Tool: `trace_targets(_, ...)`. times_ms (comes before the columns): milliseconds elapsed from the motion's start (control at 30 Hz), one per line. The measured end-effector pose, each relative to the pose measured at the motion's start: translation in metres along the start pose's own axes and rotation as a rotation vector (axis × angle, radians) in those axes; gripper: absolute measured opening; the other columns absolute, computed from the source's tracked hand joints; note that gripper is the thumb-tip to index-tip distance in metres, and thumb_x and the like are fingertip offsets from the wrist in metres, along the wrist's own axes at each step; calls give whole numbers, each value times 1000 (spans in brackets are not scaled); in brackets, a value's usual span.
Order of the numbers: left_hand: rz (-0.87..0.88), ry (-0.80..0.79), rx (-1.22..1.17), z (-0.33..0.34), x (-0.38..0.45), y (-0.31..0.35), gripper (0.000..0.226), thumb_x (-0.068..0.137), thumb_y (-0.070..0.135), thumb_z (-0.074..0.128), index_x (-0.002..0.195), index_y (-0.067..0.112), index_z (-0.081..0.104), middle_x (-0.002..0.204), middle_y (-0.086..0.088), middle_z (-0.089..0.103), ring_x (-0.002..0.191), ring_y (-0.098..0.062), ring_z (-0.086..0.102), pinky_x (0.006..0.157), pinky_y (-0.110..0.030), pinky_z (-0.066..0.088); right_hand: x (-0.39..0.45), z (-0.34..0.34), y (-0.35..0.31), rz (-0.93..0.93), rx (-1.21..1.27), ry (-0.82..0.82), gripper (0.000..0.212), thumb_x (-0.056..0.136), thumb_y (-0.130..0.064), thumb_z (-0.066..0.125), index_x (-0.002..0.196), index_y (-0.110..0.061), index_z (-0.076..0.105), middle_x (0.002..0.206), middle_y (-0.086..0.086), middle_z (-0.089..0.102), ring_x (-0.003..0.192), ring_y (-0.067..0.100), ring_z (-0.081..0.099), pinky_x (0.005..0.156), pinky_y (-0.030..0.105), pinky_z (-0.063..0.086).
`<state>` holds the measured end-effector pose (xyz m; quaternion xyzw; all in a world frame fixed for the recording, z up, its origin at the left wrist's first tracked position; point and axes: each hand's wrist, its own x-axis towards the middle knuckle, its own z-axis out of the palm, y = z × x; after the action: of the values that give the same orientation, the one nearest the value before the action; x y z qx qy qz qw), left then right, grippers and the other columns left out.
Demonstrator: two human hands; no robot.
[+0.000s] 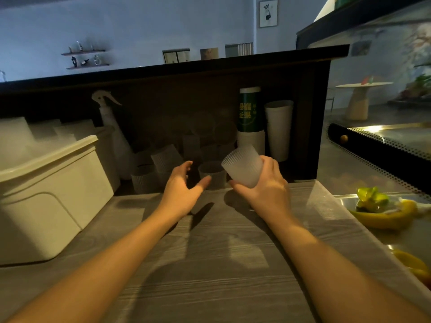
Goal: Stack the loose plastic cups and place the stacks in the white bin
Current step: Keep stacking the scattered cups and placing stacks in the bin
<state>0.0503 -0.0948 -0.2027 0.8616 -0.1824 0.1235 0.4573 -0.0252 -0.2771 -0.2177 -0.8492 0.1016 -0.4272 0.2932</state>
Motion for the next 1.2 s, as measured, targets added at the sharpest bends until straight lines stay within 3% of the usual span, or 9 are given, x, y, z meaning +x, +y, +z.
trace_targets(167,-97,-23,118,24,32,13,95,77,55,74,150,15,29,152,-11,32,139,-31,35,110,-46,39,1,2,2,14,-68,47,77,71,-51,76,129,-16,38,122,2,43,106,19,50,80,34,48)
trace_targets(267,-141,-26,111,38,41,10,94,75,57,75,144,6,38,145,-16,44,134,-33,42,106,-43,43,1,3,2,21,-78,32,77,72,-51,76,128,-15,38,122,2,42,105,19,50,80,35,50)
trace_targets(433,-156,58,-174,40,44,-3,69,78,46,78,127,4,54,126,-13,61,115,-26,58,90,-30,46,3,4,2,17,-100,13,77,72,-49,76,129,-17,37,121,3,46,107,19,50,83,34,47)
trace_targets(500,-180,103,-316,33,44,-6,64,74,51,78,119,10,57,121,-10,63,109,-22,59,94,-35,49,3,4,2,-4,-116,3,79,71,-49,76,130,-17,36,121,2,46,108,19,49,84,36,48)
trace_targets(567,-203,141,-440,24,44,-6,76,66,62,76,120,12,54,121,-8,63,109,-25,60,95,-47,52,2,3,2,-25,-114,-7,80,70,-47,77,131,-16,36,121,3,45,109,19,48,84,36,47)
trace_targets(633,-181,174,-519,17,42,-6,82,64,68,70,122,13,51,121,-5,61,112,-25,60,98,-50,50,2,2,1,-33,-120,-19,81,70,-47,77,133,-15,36,123,3,45,110,20,48,85,36,46)
trace_targets(833,-43,233,-544,16,31,4,78,84,65,57,144,16,42,137,1,52,127,-16,49,110,-39,40,0,3,1,-52,-138,-52,84,69,-47,79,135,-14,37,123,4,45,111,21,47,90,38,45)
trace_targets(1000,150,228,-523,23,25,18,71,84,61,54,136,13,52,125,3,58,109,3,57,93,-15,46,0,4,-1,-65,-143,-59,85,67,-44,80,136,-14,38,123,4,45,112,21,47,90,41,46)
trace_targets(1200,297,160,-416,32,16,33,60,86,53,55,133,16,55,114,14,55,103,16,51,86,-9,45,1,5,0,-82,-92,-78,84,66,-47,80,133,-18,38,121,0,45,110,18,47,89,42,47)
